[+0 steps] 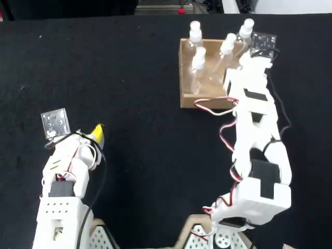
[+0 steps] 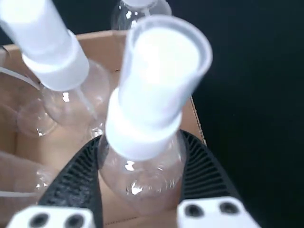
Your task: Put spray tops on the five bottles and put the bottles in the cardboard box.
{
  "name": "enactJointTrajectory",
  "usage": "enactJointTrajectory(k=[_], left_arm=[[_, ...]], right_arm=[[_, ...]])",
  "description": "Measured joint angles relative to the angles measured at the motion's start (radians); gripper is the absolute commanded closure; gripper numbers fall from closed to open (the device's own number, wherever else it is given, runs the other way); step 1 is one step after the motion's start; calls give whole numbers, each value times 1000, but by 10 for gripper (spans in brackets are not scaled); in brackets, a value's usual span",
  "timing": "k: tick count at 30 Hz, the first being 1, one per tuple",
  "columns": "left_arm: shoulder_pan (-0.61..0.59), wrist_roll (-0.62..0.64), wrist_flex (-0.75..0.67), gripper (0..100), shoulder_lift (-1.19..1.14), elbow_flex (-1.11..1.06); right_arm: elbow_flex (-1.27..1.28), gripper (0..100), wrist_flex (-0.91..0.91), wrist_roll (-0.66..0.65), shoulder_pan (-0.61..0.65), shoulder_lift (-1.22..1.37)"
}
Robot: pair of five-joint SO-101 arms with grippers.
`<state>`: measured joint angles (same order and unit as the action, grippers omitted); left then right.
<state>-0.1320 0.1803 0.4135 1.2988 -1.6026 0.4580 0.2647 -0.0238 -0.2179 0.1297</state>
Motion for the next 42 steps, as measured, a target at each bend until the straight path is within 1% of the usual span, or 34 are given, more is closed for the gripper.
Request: enactJointTrajectory(k=[11,18,32,38,42], left_arm=[[0,0,0,805,0,0],[0,0,0,805,0,0],[0,0,0,805,0,0],[0,0,0,805,0,0],[0,0,0,805,0,0]], right_arm=[[-2,914,0,2,0,21],[-11,794,-2,2,0,25],[-11,779,11,2,0,25],[-20,636,44,2,0,28],[-20,635,46,2,-3,28]])
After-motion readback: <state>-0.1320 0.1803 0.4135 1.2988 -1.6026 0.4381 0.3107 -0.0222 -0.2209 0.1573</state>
